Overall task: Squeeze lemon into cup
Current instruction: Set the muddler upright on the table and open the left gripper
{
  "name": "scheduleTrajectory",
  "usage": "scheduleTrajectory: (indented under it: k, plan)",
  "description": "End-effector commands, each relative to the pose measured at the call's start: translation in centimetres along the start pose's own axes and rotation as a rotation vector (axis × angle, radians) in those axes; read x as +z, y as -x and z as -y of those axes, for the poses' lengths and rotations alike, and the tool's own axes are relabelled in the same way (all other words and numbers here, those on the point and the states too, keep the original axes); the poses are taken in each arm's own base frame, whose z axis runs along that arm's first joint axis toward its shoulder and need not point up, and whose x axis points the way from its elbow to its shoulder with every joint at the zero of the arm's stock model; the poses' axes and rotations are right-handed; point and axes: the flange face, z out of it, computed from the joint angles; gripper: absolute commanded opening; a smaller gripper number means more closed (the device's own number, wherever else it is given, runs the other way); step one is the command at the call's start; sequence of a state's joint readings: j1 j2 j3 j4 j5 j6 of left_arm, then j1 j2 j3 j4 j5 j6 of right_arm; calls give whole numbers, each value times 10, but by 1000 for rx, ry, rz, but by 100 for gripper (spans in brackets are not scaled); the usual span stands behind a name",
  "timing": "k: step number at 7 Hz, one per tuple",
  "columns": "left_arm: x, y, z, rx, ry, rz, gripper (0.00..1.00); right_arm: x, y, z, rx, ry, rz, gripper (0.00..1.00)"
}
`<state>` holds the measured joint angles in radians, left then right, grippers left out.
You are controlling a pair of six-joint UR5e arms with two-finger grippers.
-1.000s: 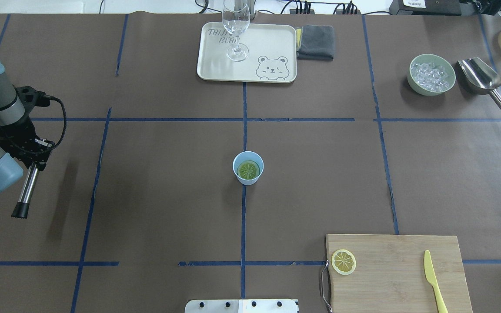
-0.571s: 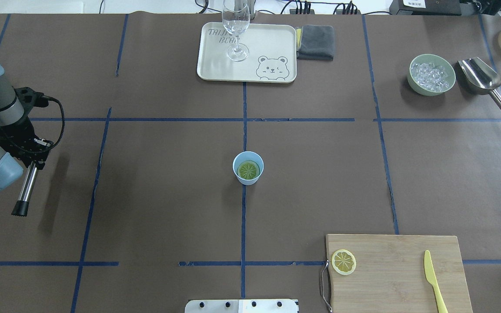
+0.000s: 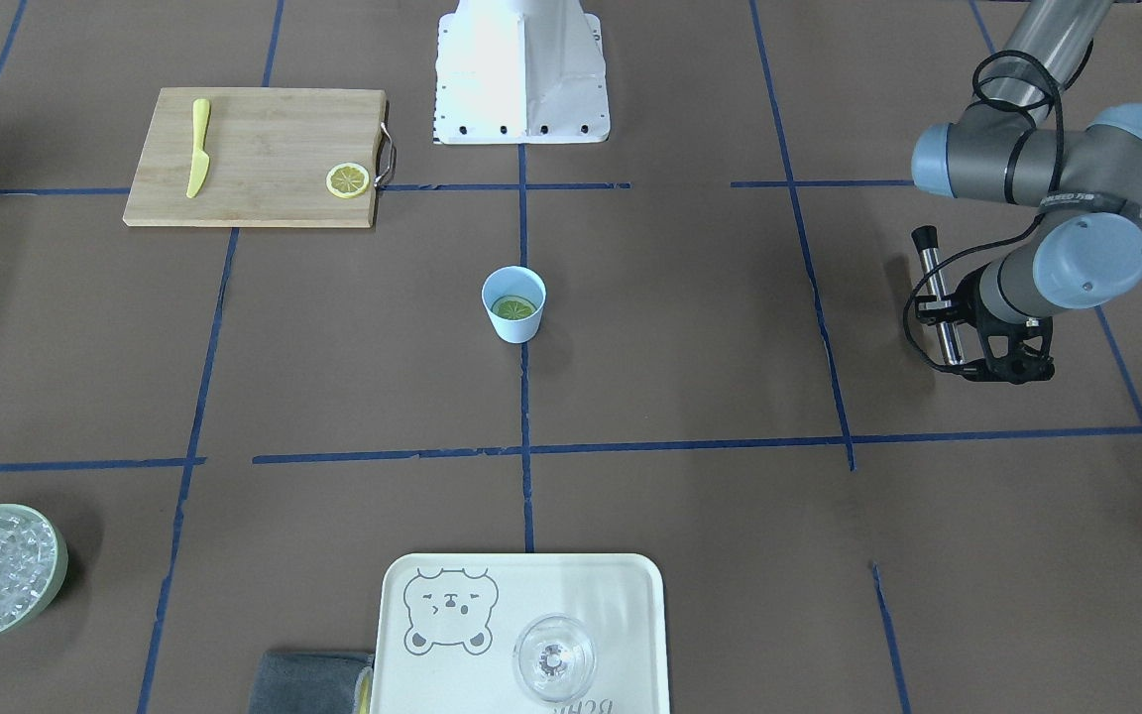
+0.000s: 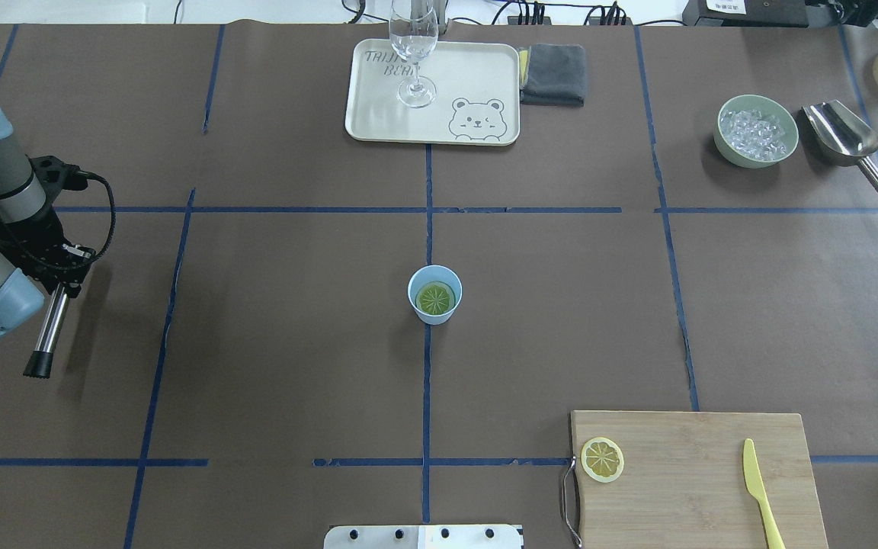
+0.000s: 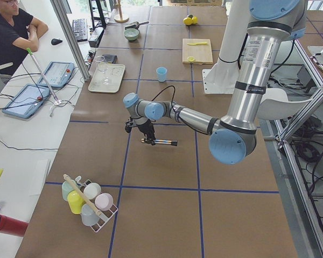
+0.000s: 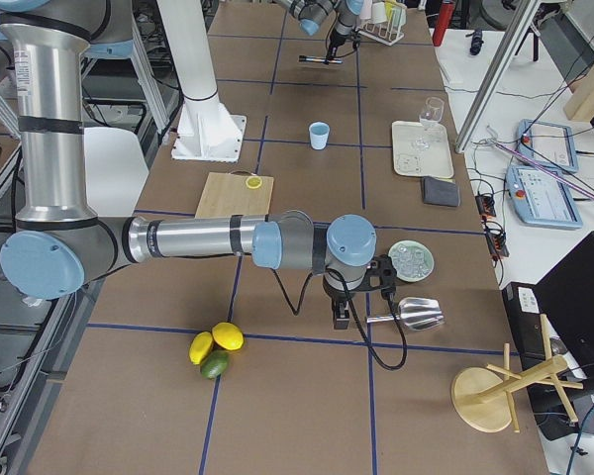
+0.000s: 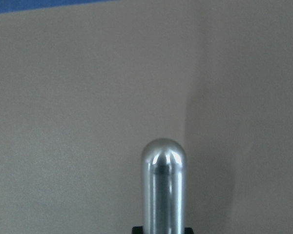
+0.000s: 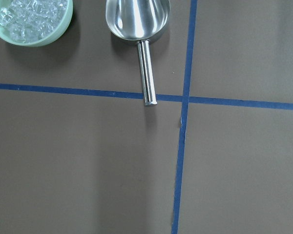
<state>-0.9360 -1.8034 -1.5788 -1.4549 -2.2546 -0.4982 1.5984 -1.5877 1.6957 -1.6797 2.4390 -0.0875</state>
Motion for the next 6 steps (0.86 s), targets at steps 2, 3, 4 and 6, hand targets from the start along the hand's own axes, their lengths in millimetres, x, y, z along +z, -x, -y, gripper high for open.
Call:
scheduleTrajectory:
  k: [2,3,4,6]
  plan:
    - [1,0,2,13,-12,0,100,1,-1,-1,2,1,0,100]
    - [-1,-1,2,16,-16,-2,100,1,-1,-1,3,2,0,100]
    - [-17,-3,1,12,-39,-21,100,1,-1,-1,3,2,0,100]
    - [-104,1,29,-56,-188,-84,100,2,-2,-1,6,3,0,100]
